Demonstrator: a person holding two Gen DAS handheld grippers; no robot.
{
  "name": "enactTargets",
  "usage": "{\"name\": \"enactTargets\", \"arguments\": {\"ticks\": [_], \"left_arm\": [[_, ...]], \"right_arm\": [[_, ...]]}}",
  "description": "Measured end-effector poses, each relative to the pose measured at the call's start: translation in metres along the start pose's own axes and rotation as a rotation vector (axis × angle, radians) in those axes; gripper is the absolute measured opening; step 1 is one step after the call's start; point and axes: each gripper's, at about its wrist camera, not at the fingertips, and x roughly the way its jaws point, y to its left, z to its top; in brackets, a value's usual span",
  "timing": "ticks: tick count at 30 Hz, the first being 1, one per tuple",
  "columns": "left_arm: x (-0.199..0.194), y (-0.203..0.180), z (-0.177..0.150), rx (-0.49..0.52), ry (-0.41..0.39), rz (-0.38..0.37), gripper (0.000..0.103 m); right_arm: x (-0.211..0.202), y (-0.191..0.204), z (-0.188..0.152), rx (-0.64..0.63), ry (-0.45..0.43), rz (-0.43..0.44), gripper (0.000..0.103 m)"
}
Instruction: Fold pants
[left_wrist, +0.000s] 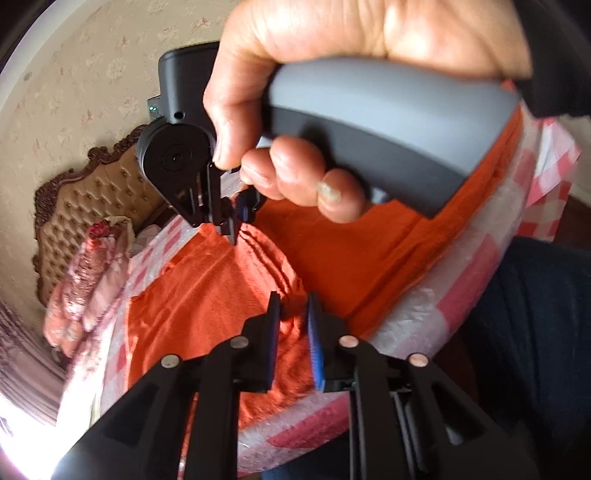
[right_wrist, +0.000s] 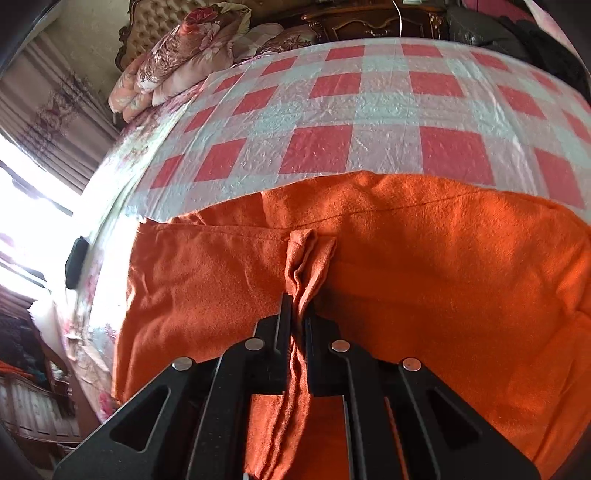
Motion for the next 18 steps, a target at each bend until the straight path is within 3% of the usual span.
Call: {"name": "enactTargets", "arguments": {"ticks": [2,4,6,8,12,16,18], "left_arm": [[-0.008,0.003,-0.002,-0.019,-0.01,-0.033,0.018],[-0.024,0.013,-0.007,-0.056,-0.022,-0.055,0.027],[-0.046,0.037,-0.019,-0.178,-0.044,-0.075,0.038],[-0.066,0.069,-0.044,-0.333,-0.045,-0.029,0.038],[-0.074,0.118,-0.096,-0.538,0.02,0.049,0.038],[-0.068,0.144,-0.125,-0.671,0.057,0.031,0.036],[-0.064,0.148,-0.129,-0.691,0.059,0.001,0.036]], "right_arm": [[-0.004,0.003,-0.001,-0.01,-0.008,-0.052,0.008],[-0.017,0.003,-0.007,-0.015,-0.035,-0.124,0.009],[-0.041,0.004,-0.018,-0.031,-0.104,-0.174,0.011],[-0.064,0.012,-0.036,-0.065,-0.161,-0.151,0.011],[-0.071,0.038,-0.079,-0.118,-0.177,-0.092,0.011],[-0.042,0.054,-0.105,-0.141,-0.12,-0.164,0.011],[-0.035,0.062,-0.111,-0.151,-0.104,-0.208,0.011]]}}
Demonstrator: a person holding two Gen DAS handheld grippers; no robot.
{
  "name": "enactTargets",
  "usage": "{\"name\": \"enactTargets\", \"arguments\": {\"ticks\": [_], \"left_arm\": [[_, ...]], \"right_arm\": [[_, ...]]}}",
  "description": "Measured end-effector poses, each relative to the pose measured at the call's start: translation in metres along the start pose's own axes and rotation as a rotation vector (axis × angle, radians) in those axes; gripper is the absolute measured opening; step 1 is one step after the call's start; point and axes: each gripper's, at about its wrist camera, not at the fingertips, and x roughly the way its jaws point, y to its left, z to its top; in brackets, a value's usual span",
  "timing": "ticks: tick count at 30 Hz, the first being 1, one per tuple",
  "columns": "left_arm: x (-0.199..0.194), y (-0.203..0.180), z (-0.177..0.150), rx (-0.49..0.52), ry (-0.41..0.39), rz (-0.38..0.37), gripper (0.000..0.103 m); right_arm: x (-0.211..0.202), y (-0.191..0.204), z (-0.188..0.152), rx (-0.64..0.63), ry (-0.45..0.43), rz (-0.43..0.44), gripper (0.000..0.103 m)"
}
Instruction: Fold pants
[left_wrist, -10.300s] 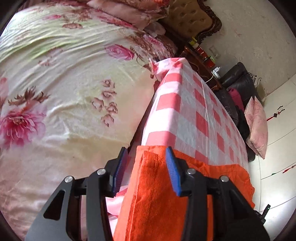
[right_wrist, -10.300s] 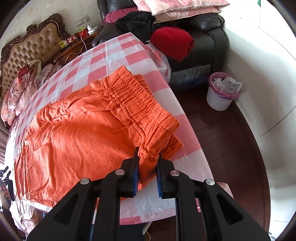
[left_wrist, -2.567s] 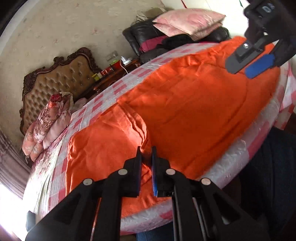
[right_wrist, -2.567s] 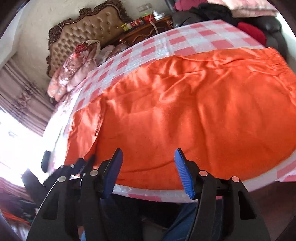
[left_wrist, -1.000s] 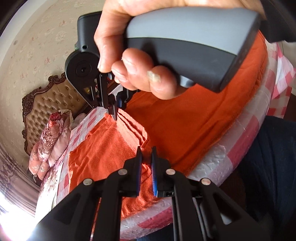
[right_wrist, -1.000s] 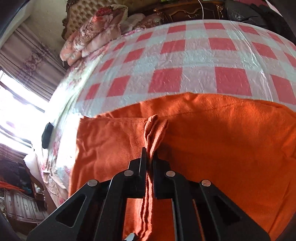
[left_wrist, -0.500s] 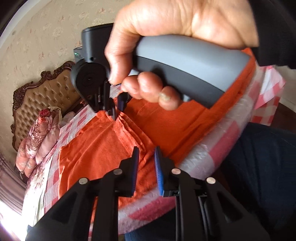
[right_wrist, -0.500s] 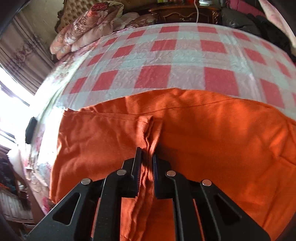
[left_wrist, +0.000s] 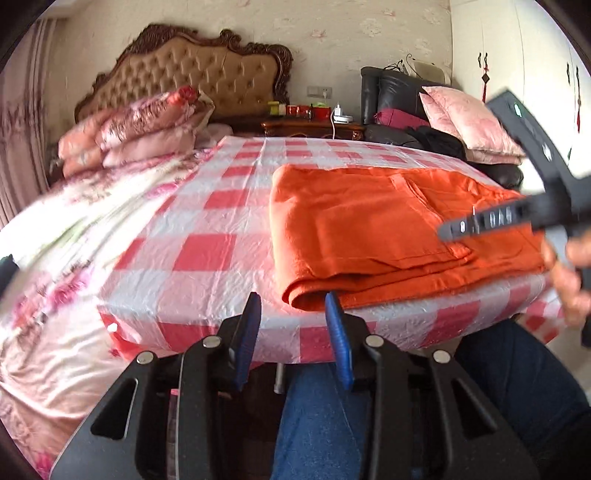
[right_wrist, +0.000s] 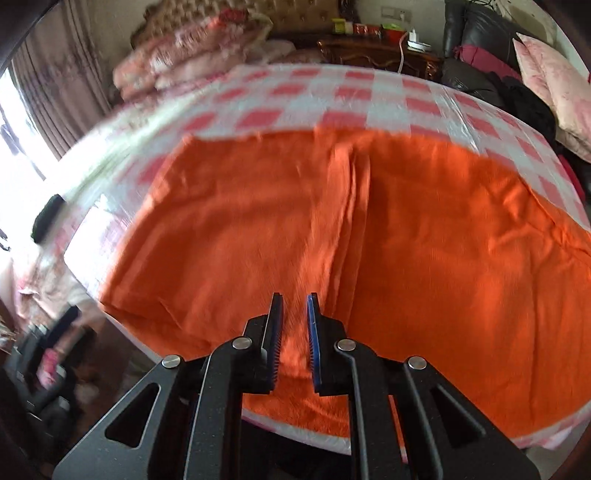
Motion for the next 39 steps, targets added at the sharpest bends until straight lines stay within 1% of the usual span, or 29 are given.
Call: {"name": "enactTargets", "arguments": {"ticks": [1,2,3,7,9,10,12,14,16,17,20,22,23,24,25,26,27,28,29,30,31,32,34,36,38,39], "left_arm": [[0.004,0.001,0.001,0.0,0.01,-0.011,0.036],[0.009,0.001,-0.001,0.006,0.023,-0.006,0.036],[0.012,0.002,-0.003,0.008,0.027,-0.003,0.032],[0.018,0.01,0.0,-0.02,0.026,-0.013,0.026],[0.025,0.013,0.002,-0.021,0.032,0.0,0.022],[0.027,0.015,0.003,-0.03,0.036,0.008,0.022],[0.031,0.02,0.005,-0.053,0.053,-0.001,0.022],[0.032,0.019,0.001,-0.022,0.069,0.014,0.022],[0.027,0.018,0.0,-0.022,0.071,0.023,0.022],[0.02,0.018,0.0,-0.024,0.061,0.026,0.022],[-0.001,0.017,0.012,-0.04,-0.009,0.013,0.022],[-0.007,0.013,0.032,-0.043,-0.083,0.001,0.023],[0.0,0.01,0.044,-0.05,-0.095,-0.035,0.029],[0.011,0.008,0.053,-0.057,-0.069,-0.084,0.037],[0.034,0.005,0.063,-0.067,-0.011,-0.155,0.038],[0.048,0.004,0.068,-0.063,0.007,-0.145,0.038],[0.063,0.003,0.072,-0.047,0.044,-0.127,0.036],[0.083,0.004,0.075,-0.043,0.113,-0.136,0.034],[0.099,0.008,0.076,-0.064,0.168,-0.138,0.026],[0.109,0.012,0.076,-0.074,0.209,-0.121,0.013],[0.113,0.016,0.079,-0.067,0.207,-0.091,0.008],[0.115,0.022,0.083,-0.077,0.22,-0.082,0.004],[0.113,0.03,0.096,-0.108,0.194,-0.083,0.004],[0.116,0.026,0.113,-0.089,0.167,-0.105,0.004],[0.131,0.022,0.126,-0.077,0.188,-0.129,0.004],[0.145,0.02,0.132,-0.068,0.209,-0.126,0.004]], "right_arm": [[0.001,0.002,-0.003,-0.017,0.0,-0.015,0.011],[0.002,0.002,-0.005,-0.026,-0.005,-0.021,0.011],[0.002,0.002,-0.005,-0.033,-0.002,-0.024,0.011],[0.003,0.003,-0.009,-0.05,0.001,-0.027,0.011],[0.003,0.005,-0.011,-0.058,-0.005,-0.034,0.011],[0.003,0.006,-0.011,-0.063,-0.006,-0.038,0.011],[0.003,0.005,-0.011,-0.061,-0.003,-0.035,0.011],[0.004,0.002,-0.01,-0.05,-0.003,-0.019,0.01],[0.003,0.001,-0.011,-0.052,-0.004,-0.015,0.01],[0.003,0.002,-0.011,-0.055,-0.004,-0.017,0.01],[0.003,0.004,-0.011,-0.058,-0.007,-0.026,0.01],[0.003,0.005,-0.011,-0.06,-0.011,-0.032,0.01],[0.003,0.006,-0.012,-0.065,-0.015,-0.037,0.01],[0.003,0.006,-0.012,-0.067,-0.017,-0.039,0.01],[0.003,0.007,-0.013,-0.069,-0.019,-0.041,0.01],[0.003,0.006,-0.013,-0.064,-0.018,-0.038,0.01],[0.003,0.005,-0.012,-0.061,-0.017,-0.034,0.01],[0.003,0.004,-0.012,-0.056,-0.016,-0.028,0.01],[0.003,0.003,-0.013,-0.051,-0.018,-0.02,0.01],[0.003,0.002,-0.013,-0.049,-0.021,-0.014,0.01],[0.003,0.002,-0.013,-0.049,-0.022,-0.011,0.01],[0.002,0.002,-0.013,-0.05,-0.025,-0.009,0.01],[0.002,0.001,-0.014,-0.047,-0.029,-0.005,0.01],[0.002,0.002,-0.014,-0.051,-0.033,-0.009,0.01],[0.002,0.003,-0.015,-0.057,-0.035,-0.014,0.01],[0.002,0.003,-0.015,-0.057,-0.036,-0.015,0.01]]}}
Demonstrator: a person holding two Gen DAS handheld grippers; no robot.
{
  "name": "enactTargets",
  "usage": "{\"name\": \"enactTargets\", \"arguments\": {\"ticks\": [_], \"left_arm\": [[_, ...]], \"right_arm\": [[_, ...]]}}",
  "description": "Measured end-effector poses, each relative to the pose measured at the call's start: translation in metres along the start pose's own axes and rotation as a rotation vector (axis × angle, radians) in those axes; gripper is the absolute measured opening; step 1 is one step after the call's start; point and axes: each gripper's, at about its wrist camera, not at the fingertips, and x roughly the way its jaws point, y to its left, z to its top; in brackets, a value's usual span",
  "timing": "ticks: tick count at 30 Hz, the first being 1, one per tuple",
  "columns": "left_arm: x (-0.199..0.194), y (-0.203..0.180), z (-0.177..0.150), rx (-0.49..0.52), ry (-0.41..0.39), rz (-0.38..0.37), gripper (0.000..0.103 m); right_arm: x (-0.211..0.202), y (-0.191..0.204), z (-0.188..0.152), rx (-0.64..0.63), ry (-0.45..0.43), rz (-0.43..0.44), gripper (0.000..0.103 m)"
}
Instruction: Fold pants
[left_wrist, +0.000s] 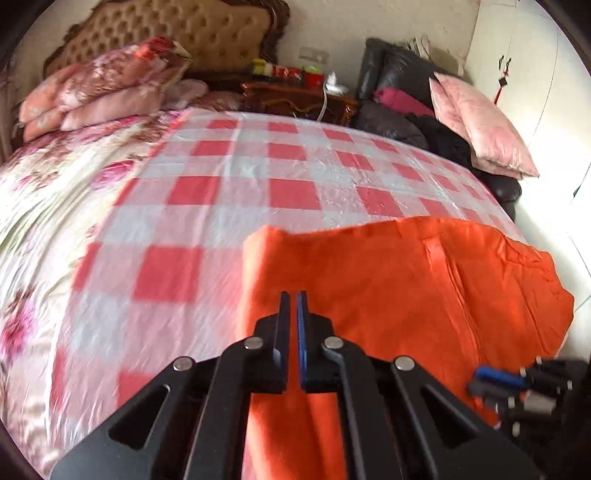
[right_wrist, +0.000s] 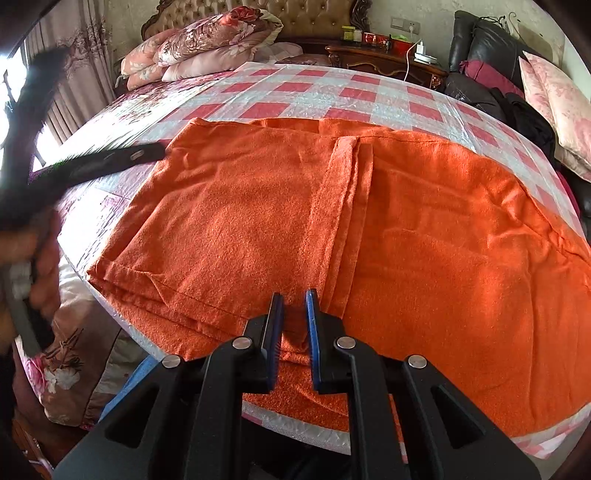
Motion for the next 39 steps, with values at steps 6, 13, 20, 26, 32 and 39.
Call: {"name": "enactTargets", "arguments": {"ticks": [6,13,20,26,32,39], "left_arm": [[0.04,0.017,0.028,-0.016,0.074,0.069,0.002],[0.05,0.015,0.039,-0.002,0.063,0.059,0.002],[0.014,0.031,0.04,-0.14,-0.02,0.044,0.024],[-0.053,0.05,-0.042,-0.326,-0.088,-0.079,0.036],[-0.076,0.058,-0.106,-0.394,-0.045,-0.183,0.034],[-0.066,0.073,-0.134,-0.604,-0.007,-0.403,0.034]], "right_arm": [[0.0,-0.006,-0.001,0.015,-0.004,0.03,0.01],[-0.001,-0.003,-0.001,0.008,-0.006,0.017,0.01],[-0.001,-0.002,-0.001,0.001,-0.008,0.007,0.01],[-0.002,-0.001,-0.003,-0.006,-0.021,0.002,0.01],[-0.004,0.011,-0.006,-0.064,-0.047,-0.056,0.012],[-0.021,0.022,-0.01,-0.141,-0.124,-0.188,0.029]]}}
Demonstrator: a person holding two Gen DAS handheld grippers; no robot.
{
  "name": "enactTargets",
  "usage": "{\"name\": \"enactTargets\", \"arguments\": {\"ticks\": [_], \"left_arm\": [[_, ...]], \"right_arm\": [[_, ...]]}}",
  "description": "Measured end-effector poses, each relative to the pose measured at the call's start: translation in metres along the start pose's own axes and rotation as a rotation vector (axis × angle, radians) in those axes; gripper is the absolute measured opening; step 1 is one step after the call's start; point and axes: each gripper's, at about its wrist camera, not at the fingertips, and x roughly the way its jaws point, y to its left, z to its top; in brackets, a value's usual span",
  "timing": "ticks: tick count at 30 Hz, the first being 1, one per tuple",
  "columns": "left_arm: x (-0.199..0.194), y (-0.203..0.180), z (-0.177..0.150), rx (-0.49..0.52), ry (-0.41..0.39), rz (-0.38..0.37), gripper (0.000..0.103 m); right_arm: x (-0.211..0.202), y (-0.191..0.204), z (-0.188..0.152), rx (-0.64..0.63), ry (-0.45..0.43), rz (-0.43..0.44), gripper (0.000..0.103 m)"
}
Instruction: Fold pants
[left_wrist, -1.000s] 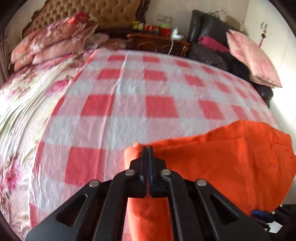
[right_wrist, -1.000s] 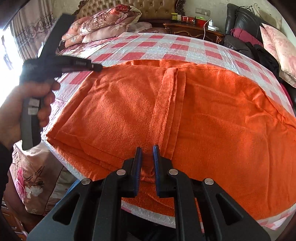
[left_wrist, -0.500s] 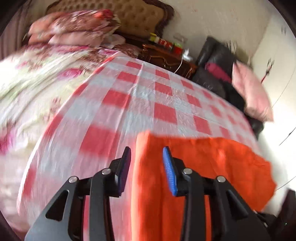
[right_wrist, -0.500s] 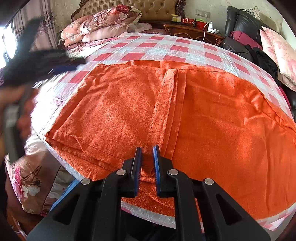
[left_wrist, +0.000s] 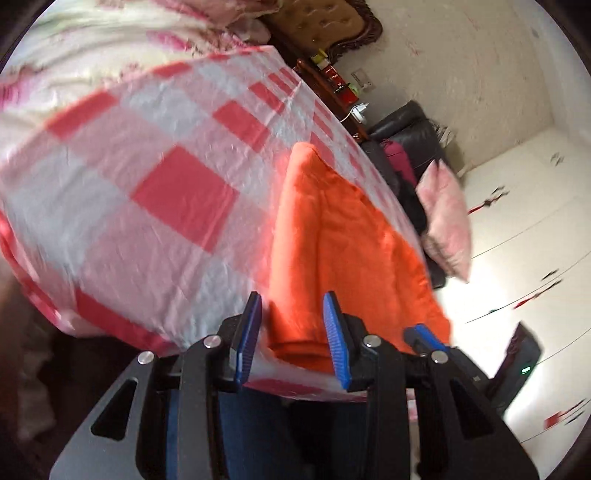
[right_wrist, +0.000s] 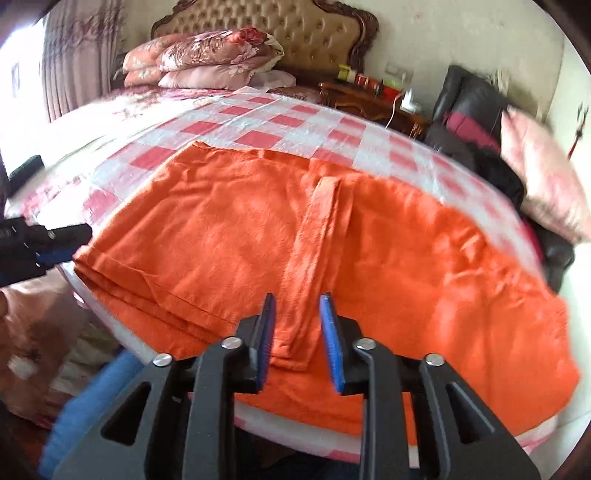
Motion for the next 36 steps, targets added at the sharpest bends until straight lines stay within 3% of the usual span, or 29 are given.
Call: {"name": "enactTargets", "arguments": {"ticks": [2,6,11,18,25,29,31,36], "left_arm": [[0.001,0.004,-0.003,-0.056,0.016,-0.034,0.034],[0.002,0.022,-0.007,-0.22,0.035,-0.143,0.034],[0.004,0.036,-0.008,-0.377,0.04,-0.202,0.032],[0.007,0.041,-0.018,-0.448,0.066,-0.264,0.032],[0.011,0.03,-0.008,-0.404,0.04,-0.218,0.032],[0.012,0.017,-0.005,-0.343,0.04,-0.139,0.032],[0.011,0.014,-0.003,-0.31,0.037,-0.082,0.016],[0.013,0.007,-0.002,-0.243,0.018,-0.018,0.008]], "right_arm": [[0.011,-0.002,-0.004,0.008,0.062,0.024,0.029],[0.011,-0.007,-0.008,0.038,0.061,0.048,0.029],[0.011,-0.011,-0.008,0.056,0.067,0.076,0.029],[0.014,-0.015,-0.008,0.081,0.07,0.107,0.029],[0.014,-0.014,-0.008,0.079,0.069,0.106,0.029],[0.013,-0.013,-0.008,0.077,0.069,0.102,0.029],[0.014,-0.014,-0.008,0.077,0.069,0.101,0.029],[0.013,-0.013,-0.008,0.076,0.069,0.102,0.029]]}}
